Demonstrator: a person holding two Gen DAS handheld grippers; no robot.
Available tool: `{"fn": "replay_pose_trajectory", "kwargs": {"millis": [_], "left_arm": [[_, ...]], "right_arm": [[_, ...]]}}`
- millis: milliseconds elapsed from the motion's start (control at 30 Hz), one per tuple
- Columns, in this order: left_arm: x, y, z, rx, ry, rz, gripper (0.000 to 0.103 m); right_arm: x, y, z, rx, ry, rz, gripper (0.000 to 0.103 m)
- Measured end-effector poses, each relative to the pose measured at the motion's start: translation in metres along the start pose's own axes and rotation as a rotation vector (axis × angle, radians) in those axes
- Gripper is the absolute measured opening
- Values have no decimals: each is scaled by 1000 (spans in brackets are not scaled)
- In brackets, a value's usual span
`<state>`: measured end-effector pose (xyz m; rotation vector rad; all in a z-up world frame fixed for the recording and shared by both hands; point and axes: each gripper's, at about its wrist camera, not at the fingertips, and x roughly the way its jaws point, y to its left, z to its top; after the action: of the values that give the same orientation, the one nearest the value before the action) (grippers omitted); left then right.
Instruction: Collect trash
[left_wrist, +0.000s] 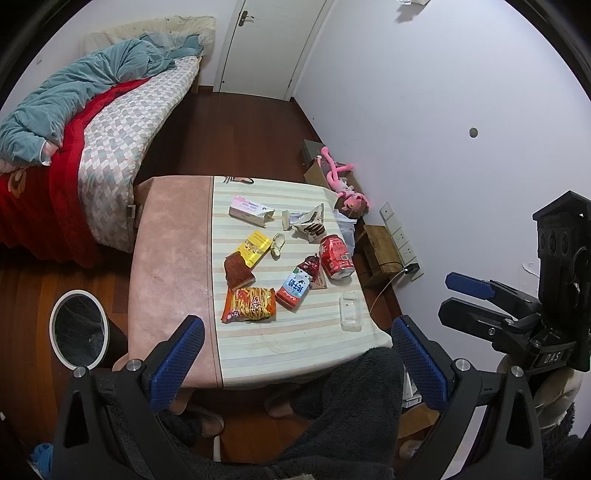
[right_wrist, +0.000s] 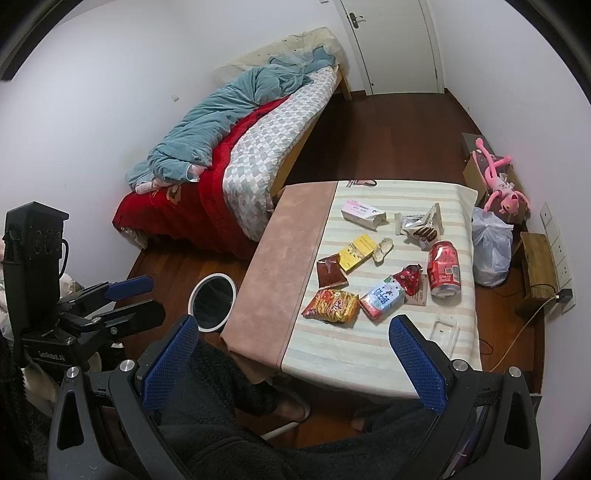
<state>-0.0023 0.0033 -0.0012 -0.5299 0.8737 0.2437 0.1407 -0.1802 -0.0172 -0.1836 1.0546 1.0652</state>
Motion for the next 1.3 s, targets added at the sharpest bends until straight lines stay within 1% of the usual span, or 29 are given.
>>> {"fn": "replay_pose_trajectory", "kwargs": {"millis": [1300], "left_arm": [[3,-4,1,2,9,0,103]], "right_arm": [[-4,-2,-4,-4,9,-7,103]]}}
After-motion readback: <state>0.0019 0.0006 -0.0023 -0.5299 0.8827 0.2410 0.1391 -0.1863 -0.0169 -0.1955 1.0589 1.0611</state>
